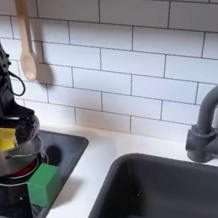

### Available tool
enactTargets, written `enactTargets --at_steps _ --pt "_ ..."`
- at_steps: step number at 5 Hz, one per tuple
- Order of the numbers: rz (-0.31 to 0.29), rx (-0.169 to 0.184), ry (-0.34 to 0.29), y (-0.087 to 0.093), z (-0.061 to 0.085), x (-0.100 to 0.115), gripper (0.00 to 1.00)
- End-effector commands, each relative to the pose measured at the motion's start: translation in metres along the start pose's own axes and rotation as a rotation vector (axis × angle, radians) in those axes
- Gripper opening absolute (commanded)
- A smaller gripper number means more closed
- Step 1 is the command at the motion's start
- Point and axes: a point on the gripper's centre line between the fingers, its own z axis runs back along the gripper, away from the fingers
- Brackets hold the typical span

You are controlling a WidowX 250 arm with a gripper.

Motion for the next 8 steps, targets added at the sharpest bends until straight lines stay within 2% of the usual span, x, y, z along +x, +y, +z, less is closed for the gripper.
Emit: enactTargets --at_steps 1,2,3,5,7,8 --pt "-0.005 0.005 0.016 -0.001 -0.005 -0.001 1.00" --pt "-0.006 0.004 0.032 0.000 -0.009 -0.002 0.52" --pt "-0.006 0.001 0.027 -0.001 -0.009 -0.004 0.00" --pt "-0.019 -0.009 -0.014 0.000 0.001 -0.002 0.00" --pt "-0.032 -0.042 -0.042 -0.005 0.010 -0.003 0.00" --pt "-0.037 -0.045 -0.087 -0.008 0.027 -0.001 0.00"
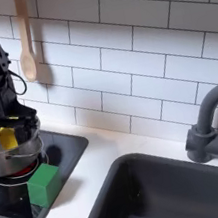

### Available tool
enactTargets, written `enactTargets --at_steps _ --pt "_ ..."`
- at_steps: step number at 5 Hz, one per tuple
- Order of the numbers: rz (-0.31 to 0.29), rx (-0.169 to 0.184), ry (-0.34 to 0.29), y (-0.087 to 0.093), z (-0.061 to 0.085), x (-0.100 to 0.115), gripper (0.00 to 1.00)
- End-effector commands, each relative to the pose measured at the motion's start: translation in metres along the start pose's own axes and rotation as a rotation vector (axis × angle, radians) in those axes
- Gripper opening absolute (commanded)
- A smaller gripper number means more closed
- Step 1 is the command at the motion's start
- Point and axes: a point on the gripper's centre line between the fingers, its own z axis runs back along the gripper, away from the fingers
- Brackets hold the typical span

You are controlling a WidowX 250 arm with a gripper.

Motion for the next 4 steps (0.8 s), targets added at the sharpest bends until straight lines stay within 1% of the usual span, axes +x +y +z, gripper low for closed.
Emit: enactTargets --at_steps 1,3,4 --pt "-0.008 -0.018 -0.058 -0.005 0.018 0.003 0.00" --pt "-0.050 -0.051 -0.138 -0.020 0.051 0.002 0.00" --pt "-0.078 -0.069 -0.138 -0.029 0.053 -0.003 0.00"
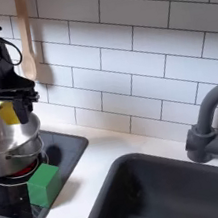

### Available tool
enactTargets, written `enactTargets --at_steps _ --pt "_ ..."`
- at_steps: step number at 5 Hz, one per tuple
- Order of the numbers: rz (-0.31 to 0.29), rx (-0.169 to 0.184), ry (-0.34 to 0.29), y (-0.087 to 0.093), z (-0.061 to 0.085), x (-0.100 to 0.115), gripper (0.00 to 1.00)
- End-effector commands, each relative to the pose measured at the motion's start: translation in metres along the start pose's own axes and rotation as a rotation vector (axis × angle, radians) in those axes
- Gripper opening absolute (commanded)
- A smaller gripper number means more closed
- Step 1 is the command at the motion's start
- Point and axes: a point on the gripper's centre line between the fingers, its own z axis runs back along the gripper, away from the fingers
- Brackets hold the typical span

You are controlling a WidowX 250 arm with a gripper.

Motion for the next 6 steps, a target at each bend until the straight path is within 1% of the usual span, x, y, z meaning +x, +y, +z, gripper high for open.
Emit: enactTargets --at_steps 1,2,3,4,5,6 --pt "-0.089 -0.060 -0.002 -0.031 0.007 -0.007 0.00" --pt "-0.145 -0.102 0.010 -0.055 0.009 -0.018 0.00" --pt "-0.192 -0.130 0.028 -0.071 0.010 -0.029 0.00" --pt "-0.257 -0.181 0.060 -0.089 0.000 -0.039 0.00" --pt "-0.303 -0.199 0.070 -0.102 -0.002 -0.046 0.00" --pt "-0.357 -0.208 0.074 -0.118 -0.001 -0.056 0.00"
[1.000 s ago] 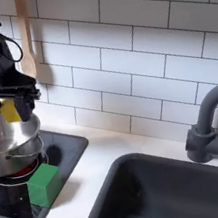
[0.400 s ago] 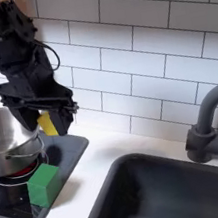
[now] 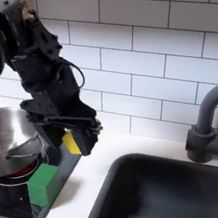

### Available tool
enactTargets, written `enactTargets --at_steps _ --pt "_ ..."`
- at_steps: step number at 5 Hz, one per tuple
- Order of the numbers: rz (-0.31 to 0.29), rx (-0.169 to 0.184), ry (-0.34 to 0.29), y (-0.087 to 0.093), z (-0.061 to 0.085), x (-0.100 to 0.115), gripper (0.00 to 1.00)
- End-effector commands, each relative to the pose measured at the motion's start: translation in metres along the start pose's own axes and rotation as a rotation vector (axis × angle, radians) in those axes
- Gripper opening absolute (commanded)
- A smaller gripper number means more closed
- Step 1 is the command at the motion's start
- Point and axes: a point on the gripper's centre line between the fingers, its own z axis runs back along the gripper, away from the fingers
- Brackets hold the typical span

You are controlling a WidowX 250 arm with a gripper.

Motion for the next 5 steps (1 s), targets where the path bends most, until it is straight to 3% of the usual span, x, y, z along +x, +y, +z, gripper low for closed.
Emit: enactTargets --at_steps 1,3,5 --pt "-0.093 -0.021 0.008 -0.035 -0.004 -0.004 0.00" --pt "-0.157 -0.024 0.017 -0.060 -0.006 -0.007 0.00" --pt "-0.211 -0.017 0.074 -0.074 -0.017 -0.003 0.00"
